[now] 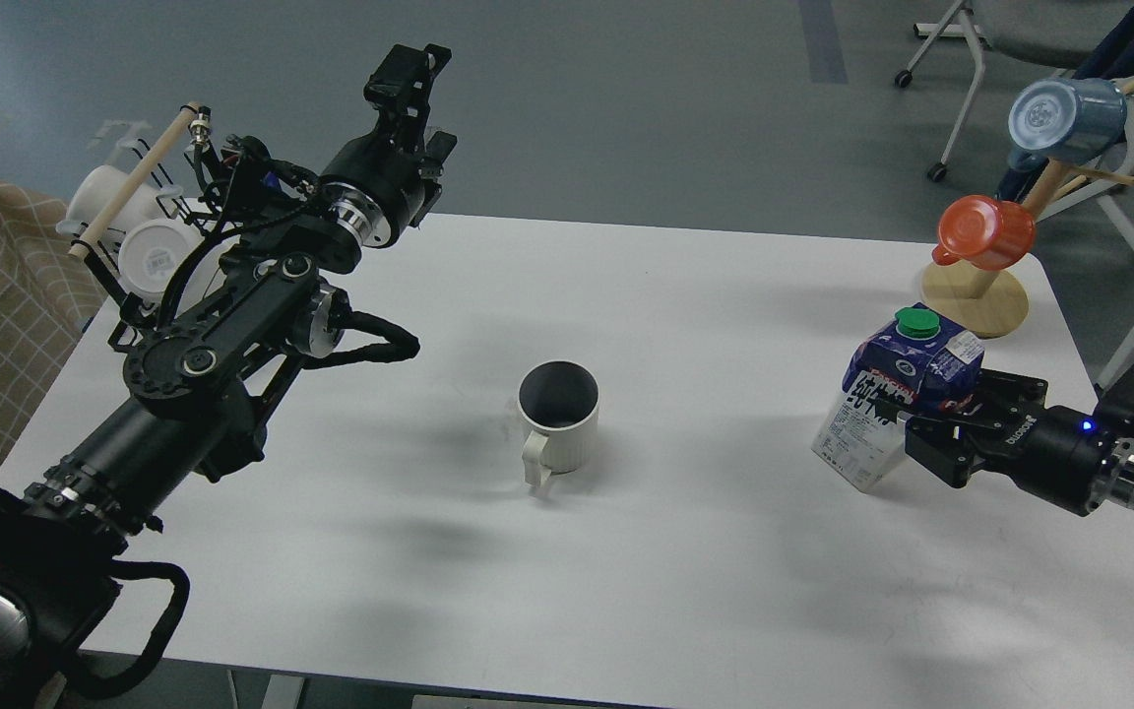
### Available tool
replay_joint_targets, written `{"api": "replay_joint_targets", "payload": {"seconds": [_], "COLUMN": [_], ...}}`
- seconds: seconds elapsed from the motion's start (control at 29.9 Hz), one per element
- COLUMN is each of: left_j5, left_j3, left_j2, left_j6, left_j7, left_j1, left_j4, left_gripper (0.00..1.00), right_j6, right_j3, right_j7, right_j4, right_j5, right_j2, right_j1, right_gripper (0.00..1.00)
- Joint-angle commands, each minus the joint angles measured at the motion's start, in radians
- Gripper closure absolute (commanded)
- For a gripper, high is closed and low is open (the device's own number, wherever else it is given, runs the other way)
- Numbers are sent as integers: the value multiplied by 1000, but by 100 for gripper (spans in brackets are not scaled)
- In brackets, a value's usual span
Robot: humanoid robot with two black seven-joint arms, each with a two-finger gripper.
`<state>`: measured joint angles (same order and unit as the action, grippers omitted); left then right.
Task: Place cup and milk with both arms
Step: 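Reach the right gripper to the milk carton and grasp it, then lift the milk carton and carry it beside the white mug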
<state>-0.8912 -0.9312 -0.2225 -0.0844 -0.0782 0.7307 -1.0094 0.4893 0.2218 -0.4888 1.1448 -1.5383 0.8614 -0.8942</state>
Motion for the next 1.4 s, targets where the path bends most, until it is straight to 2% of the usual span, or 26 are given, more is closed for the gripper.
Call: {"api": "replay_joint_targets", "payload": {"seconds": [0.0, 0.07, 0.33, 0.6, 0.9, 1.37], "left_j5": [0, 0, 0, 0, 0, 0], "left_j3": [0, 0, 2, 2, 3, 3], "left_j2": [0, 0, 0, 12, 14, 12], "left_j6": [0, 0, 0, 0, 0, 0], "left_j7": [0, 0, 0, 2, 2, 2], "left_j1": [0, 0, -11, -11, -11, -10], "left_j4": [0, 0, -5, -12, -12, -12], "left_gripper": [2, 2, 2, 2, 2, 2], "right_j6": [-1, -1, -1, -1, -1, -1], "right_j3": [1, -1, -82, -139, -125, -68], "right_j7": [0, 0, 0, 0, 0, 0], "right_j4": [3, 10, 104, 168, 144, -100], "right_j5": [0, 0, -2, -3, -14, -17], "right_j2": [7, 11, 110, 111, -60, -326], "right_j1": [1, 1, -2, -51, -66, -69], "right_gripper": [96, 100, 100, 100, 100, 100]}}
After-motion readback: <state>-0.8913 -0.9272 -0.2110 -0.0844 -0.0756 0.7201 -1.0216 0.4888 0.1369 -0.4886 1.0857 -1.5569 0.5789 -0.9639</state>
